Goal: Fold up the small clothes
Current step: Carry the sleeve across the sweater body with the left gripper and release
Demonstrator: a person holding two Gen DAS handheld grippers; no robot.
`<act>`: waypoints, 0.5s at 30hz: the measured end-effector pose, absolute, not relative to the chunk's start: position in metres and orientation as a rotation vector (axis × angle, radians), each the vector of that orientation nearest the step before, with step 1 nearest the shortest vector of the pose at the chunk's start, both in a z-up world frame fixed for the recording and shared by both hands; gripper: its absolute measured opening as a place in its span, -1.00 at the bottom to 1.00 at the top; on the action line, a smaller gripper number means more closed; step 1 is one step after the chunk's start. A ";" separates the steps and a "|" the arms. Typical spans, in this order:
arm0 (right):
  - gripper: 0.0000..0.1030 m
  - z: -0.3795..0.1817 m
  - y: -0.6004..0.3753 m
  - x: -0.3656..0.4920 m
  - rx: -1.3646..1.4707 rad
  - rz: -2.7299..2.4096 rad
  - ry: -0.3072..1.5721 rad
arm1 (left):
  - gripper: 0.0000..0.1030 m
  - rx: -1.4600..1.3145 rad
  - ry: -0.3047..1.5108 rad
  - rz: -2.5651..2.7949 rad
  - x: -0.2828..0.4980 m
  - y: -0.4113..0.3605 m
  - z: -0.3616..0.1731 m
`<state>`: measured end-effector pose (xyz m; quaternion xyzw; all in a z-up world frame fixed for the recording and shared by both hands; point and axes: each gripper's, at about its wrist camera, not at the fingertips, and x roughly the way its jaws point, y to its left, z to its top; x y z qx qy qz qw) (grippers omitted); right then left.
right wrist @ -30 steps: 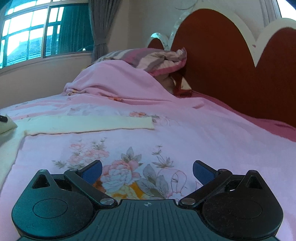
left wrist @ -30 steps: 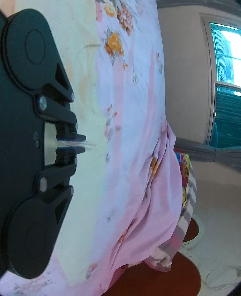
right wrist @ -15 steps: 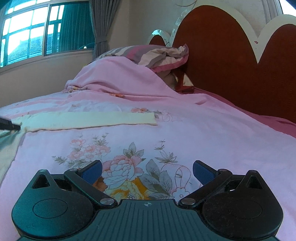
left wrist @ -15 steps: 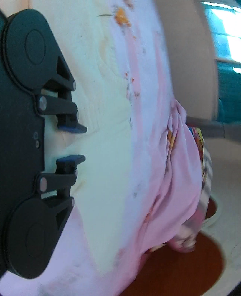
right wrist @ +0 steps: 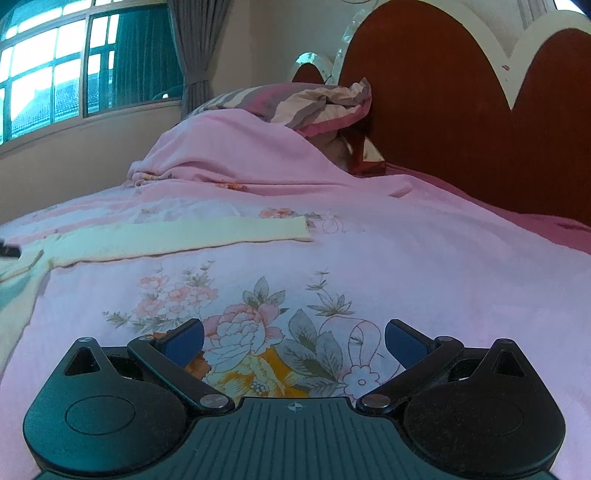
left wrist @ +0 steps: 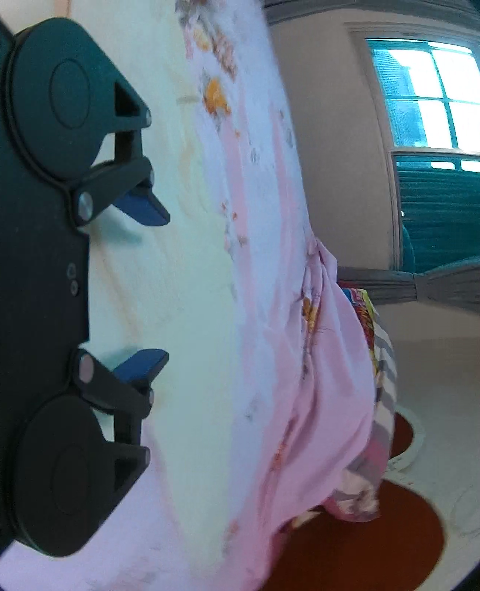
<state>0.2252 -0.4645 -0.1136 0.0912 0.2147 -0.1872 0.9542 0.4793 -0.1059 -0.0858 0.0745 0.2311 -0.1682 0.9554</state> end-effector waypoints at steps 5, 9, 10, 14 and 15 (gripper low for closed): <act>1.00 -0.112 -0.462 0.225 0.173 -0.383 0.430 | 0.05 0.216 0.537 -0.278 0.489 -0.105 -0.100; 1.00 -0.112 -0.460 0.226 0.163 -0.386 0.434 | -0.04 0.260 0.560 -0.246 0.508 -0.108 -0.106; 1.00 -0.112 -0.460 0.226 0.163 -0.386 0.436 | -0.20 0.265 0.555 -0.265 0.510 -0.111 -0.105; 1.00 -0.115 -0.461 0.229 0.168 -0.381 0.447 | -0.15 0.303 0.549 -0.373 0.508 -0.127 -0.103; 1.00 -0.116 -0.461 0.229 0.169 -0.381 0.448 | -0.15 0.332 0.550 -0.366 0.508 -0.133 -0.106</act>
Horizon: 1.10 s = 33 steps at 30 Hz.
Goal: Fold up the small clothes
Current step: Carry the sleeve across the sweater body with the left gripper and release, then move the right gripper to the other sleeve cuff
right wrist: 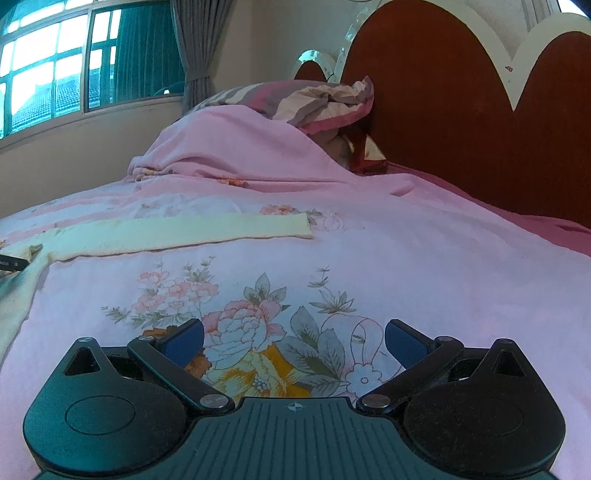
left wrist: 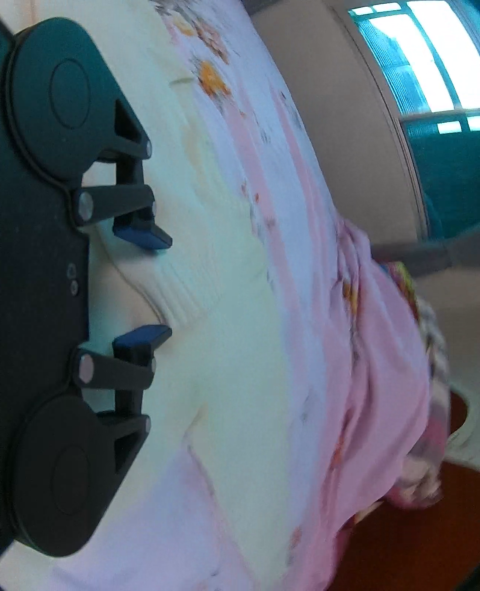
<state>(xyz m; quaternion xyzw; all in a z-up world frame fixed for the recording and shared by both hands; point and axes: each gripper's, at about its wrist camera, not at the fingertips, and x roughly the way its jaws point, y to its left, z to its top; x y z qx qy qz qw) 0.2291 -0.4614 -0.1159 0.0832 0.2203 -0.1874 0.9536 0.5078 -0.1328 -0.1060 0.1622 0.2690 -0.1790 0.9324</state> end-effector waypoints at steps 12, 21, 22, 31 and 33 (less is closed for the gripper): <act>1.00 -0.118 -0.465 0.228 0.197 -0.383 0.448 | -0.83 0.240 0.583 -0.371 0.524 -0.138 -0.110; 1.00 -0.120 -0.465 0.230 0.198 -0.385 0.449 | -0.86 0.143 0.586 -0.450 0.526 -0.152 -0.099; 1.00 -0.120 -0.465 0.231 0.195 -0.385 0.450 | -0.81 0.145 0.643 -0.451 0.532 -0.156 -0.107; 1.00 -0.121 -0.472 0.230 0.230 -0.387 0.464 | 0.68 0.083 0.433 -0.285 0.462 -0.086 -0.080; 1.00 -0.121 -0.469 0.229 0.222 -0.389 0.459 | 0.67 0.065 0.395 -0.198 0.452 -0.044 -0.076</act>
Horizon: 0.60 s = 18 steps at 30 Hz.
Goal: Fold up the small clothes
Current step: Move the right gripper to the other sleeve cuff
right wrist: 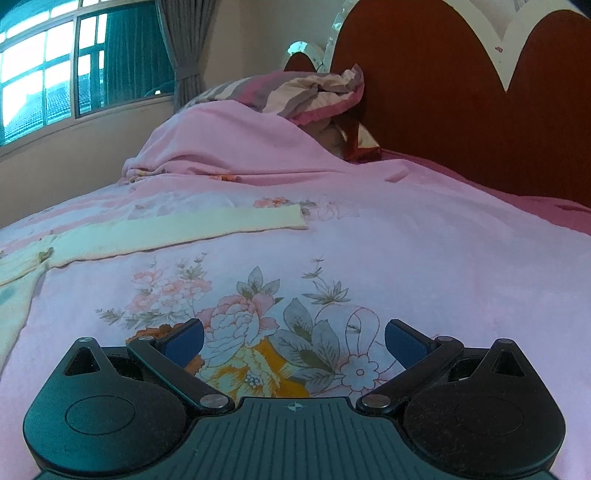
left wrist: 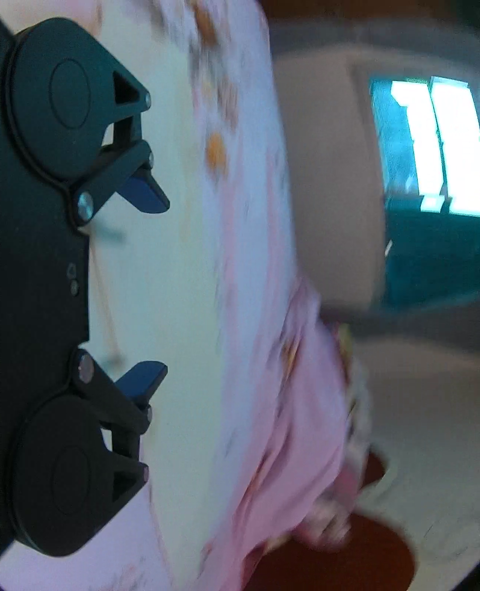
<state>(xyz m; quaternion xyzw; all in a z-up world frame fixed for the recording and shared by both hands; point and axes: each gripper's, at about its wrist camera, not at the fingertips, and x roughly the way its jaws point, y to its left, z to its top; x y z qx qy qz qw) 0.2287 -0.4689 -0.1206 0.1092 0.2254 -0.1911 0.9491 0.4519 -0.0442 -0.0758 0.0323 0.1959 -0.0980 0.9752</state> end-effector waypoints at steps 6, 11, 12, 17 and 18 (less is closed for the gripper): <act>1.00 -0.116 -0.460 0.239 0.183 -0.391 0.470 | 0.63 0.106 0.658 0.070 0.474 0.066 -0.099; 1.00 -0.089 -0.460 0.273 0.227 -0.357 0.393 | 0.68 0.037 0.535 0.039 0.436 0.102 -0.088; 1.00 -0.085 -0.460 0.281 0.224 -0.352 0.372 | 0.68 0.053 0.538 0.055 0.436 0.104 -0.088; 0.26 -0.084 -0.465 0.339 0.228 -0.334 0.360 | 0.68 0.031 0.547 0.103 0.406 0.139 -0.087; -0.32 -0.088 -0.468 0.353 0.238 -0.343 0.393 | 0.68 0.028 0.545 0.110 0.404 0.142 -0.085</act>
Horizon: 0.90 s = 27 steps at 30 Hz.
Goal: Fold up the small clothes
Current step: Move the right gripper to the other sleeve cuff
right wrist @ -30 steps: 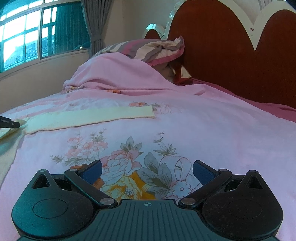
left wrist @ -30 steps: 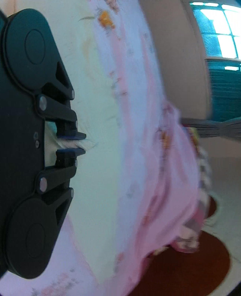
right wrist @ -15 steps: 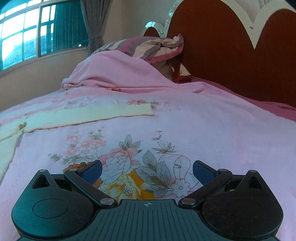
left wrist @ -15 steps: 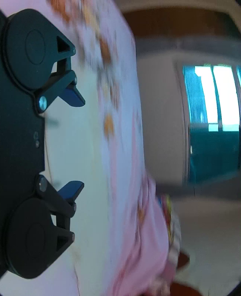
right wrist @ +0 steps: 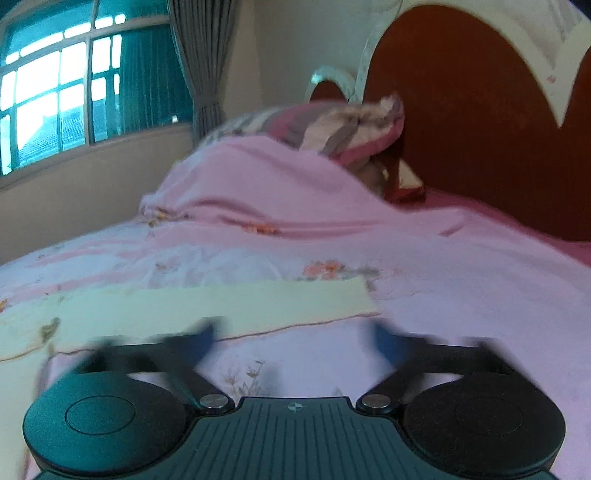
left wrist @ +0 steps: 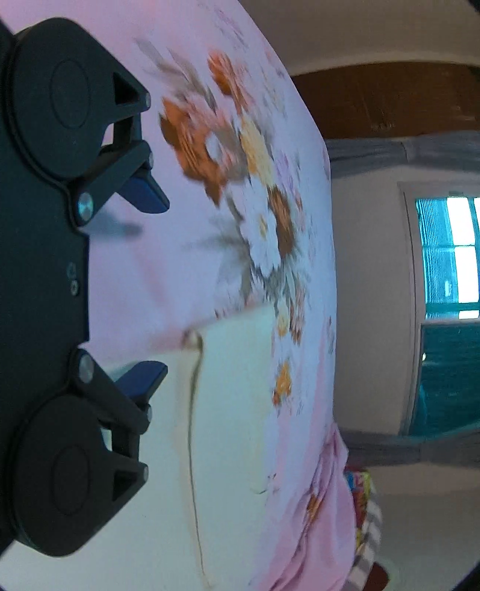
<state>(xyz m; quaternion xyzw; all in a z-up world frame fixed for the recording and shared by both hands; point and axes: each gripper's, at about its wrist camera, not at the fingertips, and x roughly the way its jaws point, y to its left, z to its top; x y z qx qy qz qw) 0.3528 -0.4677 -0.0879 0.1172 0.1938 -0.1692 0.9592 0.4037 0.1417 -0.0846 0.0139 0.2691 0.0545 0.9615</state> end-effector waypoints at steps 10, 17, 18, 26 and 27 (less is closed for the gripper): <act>0.52 -0.109 -0.513 0.391 0.413 -0.341 0.438 | 0.69 0.066 0.573 0.198 0.370 0.180 -0.101; 0.52 -0.128 -0.561 0.398 0.593 -0.423 0.469 | 0.71 0.163 0.609 0.171 0.371 0.165 -0.111; 0.52 -0.128 -0.565 0.398 0.610 -0.424 0.463 | 0.72 0.150 0.617 0.166 0.372 0.168 -0.111; 0.52 -0.128 -0.572 0.412 0.648 -0.396 0.462 | 0.72 -0.036 0.617 0.219 0.362 0.206 -0.104; 0.52 -0.128 -0.574 0.414 0.658 -0.382 0.459 | 0.72 -0.049 0.623 0.234 0.362 0.212 -0.104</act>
